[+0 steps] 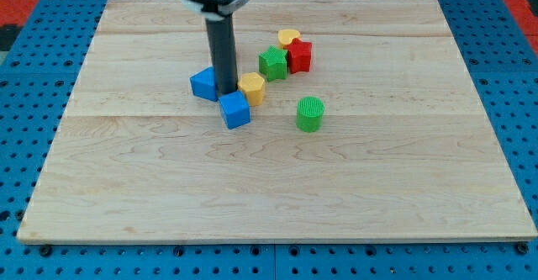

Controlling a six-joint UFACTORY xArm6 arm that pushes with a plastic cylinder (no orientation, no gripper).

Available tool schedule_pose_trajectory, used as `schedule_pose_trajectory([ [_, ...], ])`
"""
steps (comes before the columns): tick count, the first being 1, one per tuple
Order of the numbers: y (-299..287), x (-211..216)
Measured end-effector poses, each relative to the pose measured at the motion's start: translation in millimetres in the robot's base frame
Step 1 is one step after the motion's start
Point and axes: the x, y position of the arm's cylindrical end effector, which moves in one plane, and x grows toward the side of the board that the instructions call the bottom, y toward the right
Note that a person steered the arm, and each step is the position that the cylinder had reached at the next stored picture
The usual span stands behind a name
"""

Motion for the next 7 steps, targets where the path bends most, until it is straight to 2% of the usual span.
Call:
schedule_pose_trajectory([
  [2,9,-53],
  [3,-33,-36],
  [4,-40,-15],
  [6,42,-14],
  [7,45,-6],
])
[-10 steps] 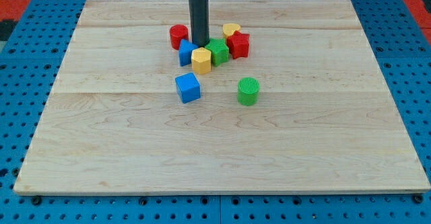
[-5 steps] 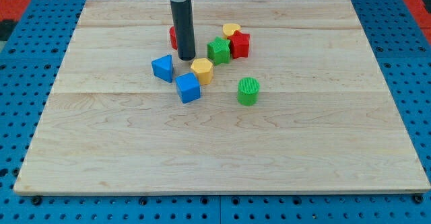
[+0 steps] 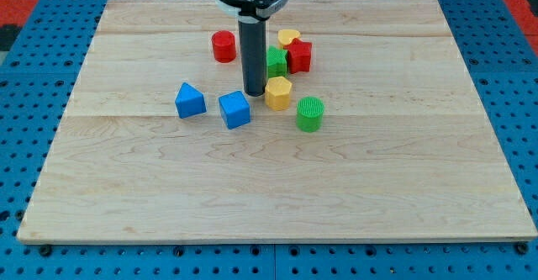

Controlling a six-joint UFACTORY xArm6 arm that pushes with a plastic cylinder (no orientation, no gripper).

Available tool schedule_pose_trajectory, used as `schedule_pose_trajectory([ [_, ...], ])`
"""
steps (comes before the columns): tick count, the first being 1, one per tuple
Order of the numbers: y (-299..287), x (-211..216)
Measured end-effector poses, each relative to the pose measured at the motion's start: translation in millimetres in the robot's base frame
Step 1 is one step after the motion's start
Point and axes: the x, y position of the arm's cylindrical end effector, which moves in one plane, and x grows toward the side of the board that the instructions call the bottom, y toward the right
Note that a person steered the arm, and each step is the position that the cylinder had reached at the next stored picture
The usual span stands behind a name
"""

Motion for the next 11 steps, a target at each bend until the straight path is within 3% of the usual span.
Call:
schedule_pose_trajectory([
  [3,5,54],
  [5,-70,47],
  [7,115,26],
  [8,141,3],
  [9,128,-16],
  [10,130,18],
  [11,85,27],
])
